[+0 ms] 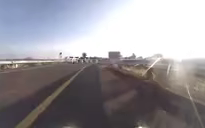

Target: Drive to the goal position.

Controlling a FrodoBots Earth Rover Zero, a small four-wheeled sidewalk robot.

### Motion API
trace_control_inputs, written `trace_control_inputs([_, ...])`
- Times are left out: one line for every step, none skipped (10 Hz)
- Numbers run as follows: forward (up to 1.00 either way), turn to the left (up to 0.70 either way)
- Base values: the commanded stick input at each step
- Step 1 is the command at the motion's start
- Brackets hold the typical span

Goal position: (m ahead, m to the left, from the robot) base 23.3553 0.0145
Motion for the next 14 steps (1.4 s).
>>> trace_control_inputs([0.50,0.10])
trace_control_inputs([0.50,0.46])
trace_control_inputs([0.50,0.32])
trace_control_inputs([0.50,0.12])
trace_control_inputs([0.50,0.00])
trace_control_inputs([0.50,0.00])
trace_control_inputs([0.50,0.00])
trace_control_inputs([0.50,0.00])
trace_control_inputs([0.50,0.00])
trace_control_inputs([0.50,0.00])
trace_control_inputs([0.50,0.00])
trace_control_inputs([0.50,0.00])
trace_control_inputs([0.50,0.00])
trace_control_inputs([0.50,0.00])
